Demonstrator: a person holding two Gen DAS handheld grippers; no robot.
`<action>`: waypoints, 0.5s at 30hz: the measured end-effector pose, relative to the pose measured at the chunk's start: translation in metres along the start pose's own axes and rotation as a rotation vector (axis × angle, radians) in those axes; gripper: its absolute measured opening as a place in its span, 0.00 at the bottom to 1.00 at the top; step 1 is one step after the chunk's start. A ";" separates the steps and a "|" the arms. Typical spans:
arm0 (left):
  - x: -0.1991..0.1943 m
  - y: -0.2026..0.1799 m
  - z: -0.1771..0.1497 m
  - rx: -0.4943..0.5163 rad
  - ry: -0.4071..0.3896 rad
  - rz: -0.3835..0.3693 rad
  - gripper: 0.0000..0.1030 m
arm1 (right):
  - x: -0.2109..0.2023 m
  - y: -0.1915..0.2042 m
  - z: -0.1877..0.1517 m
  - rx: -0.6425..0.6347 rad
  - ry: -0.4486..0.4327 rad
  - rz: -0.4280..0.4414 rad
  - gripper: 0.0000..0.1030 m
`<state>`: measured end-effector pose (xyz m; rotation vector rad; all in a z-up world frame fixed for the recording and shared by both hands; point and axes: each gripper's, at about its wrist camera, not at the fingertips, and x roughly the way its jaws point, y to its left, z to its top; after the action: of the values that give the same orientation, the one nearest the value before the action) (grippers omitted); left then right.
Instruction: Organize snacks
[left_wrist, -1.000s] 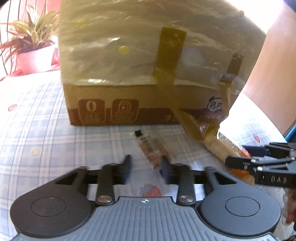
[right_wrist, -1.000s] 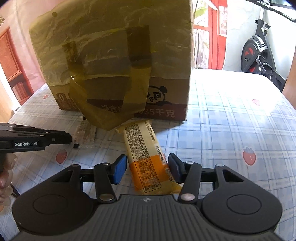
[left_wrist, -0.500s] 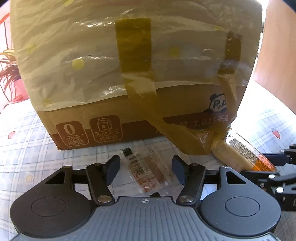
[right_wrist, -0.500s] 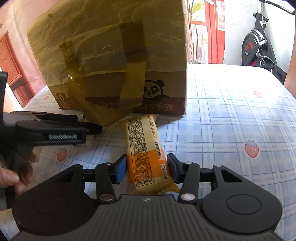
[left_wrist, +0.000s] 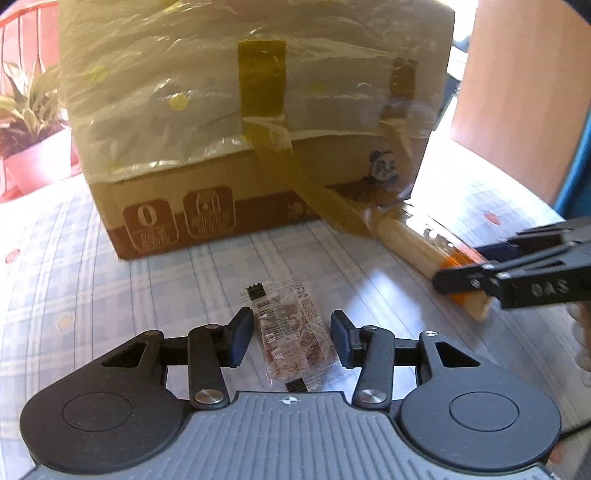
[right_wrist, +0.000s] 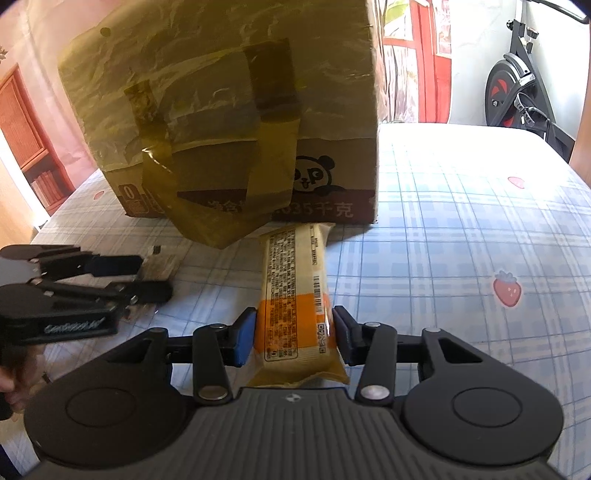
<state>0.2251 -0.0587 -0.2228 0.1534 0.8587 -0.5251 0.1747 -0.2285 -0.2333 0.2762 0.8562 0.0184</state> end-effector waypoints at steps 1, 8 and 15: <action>-0.005 0.001 -0.003 -0.004 0.002 -0.009 0.47 | -0.001 0.001 0.000 0.001 0.003 0.003 0.45; -0.031 0.014 -0.022 -0.048 -0.002 -0.038 0.47 | -0.001 0.008 0.000 -0.006 0.026 0.023 0.47; -0.036 0.012 -0.020 -0.063 -0.025 -0.039 0.47 | 0.004 0.007 0.015 -0.032 0.019 0.011 0.48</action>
<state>0.1982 -0.0281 -0.2092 0.0726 0.8542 -0.5352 0.1889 -0.2248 -0.2253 0.2511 0.8725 0.0452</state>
